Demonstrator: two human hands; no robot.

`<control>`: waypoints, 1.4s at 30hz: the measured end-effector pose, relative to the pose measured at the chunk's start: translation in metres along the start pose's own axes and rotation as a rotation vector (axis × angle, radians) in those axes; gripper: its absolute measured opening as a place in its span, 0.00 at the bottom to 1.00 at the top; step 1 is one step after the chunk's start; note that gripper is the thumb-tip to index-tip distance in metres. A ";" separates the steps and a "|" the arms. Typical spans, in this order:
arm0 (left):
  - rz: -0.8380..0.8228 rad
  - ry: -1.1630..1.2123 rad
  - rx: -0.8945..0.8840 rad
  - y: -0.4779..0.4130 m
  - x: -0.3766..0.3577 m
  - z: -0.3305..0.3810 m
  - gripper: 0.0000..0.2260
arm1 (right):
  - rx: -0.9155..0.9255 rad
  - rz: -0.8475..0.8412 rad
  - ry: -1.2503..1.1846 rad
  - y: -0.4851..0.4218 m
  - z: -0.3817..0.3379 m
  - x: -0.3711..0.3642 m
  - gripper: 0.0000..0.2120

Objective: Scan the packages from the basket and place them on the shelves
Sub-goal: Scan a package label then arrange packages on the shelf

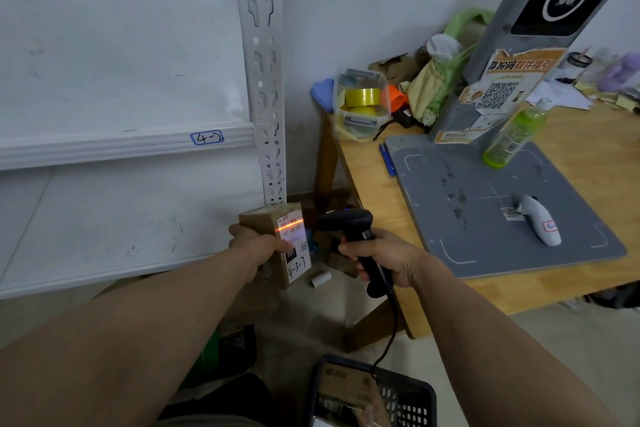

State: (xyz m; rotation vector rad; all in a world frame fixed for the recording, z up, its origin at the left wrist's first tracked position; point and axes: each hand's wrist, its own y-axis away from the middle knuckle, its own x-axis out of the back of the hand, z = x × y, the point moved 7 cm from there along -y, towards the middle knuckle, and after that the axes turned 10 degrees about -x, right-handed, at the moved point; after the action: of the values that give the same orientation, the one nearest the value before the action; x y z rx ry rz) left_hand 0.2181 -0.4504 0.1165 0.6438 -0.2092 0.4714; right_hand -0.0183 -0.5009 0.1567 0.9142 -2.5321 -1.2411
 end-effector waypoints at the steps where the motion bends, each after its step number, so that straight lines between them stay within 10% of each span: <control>1: -0.003 -0.001 -0.001 0.001 0.000 0.001 0.35 | -0.001 -0.002 0.006 -0.001 -0.001 0.001 0.07; 8: -0.029 -0.009 -0.005 -0.002 -0.004 0.003 0.38 | -0.004 0.042 0.012 -0.004 -0.002 0.016 0.10; 18: -0.367 0.109 -0.028 -0.005 -0.042 0.033 0.32 | -0.199 0.811 0.376 -0.021 0.026 0.113 0.17; 26: -0.519 0.112 -0.034 0.000 -0.064 0.047 0.38 | -0.274 0.791 0.520 -0.012 0.029 0.116 0.11; 42: -0.530 0.122 -0.029 0.013 -0.067 0.038 0.38 | -0.241 0.959 0.471 0.009 0.037 0.125 0.30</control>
State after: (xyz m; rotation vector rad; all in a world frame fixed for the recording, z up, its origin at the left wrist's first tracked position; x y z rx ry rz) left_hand 0.1513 -0.4893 0.1312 0.6118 0.0730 -0.0039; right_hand -0.1369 -0.5470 0.1264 -0.1034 -1.9389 -0.8362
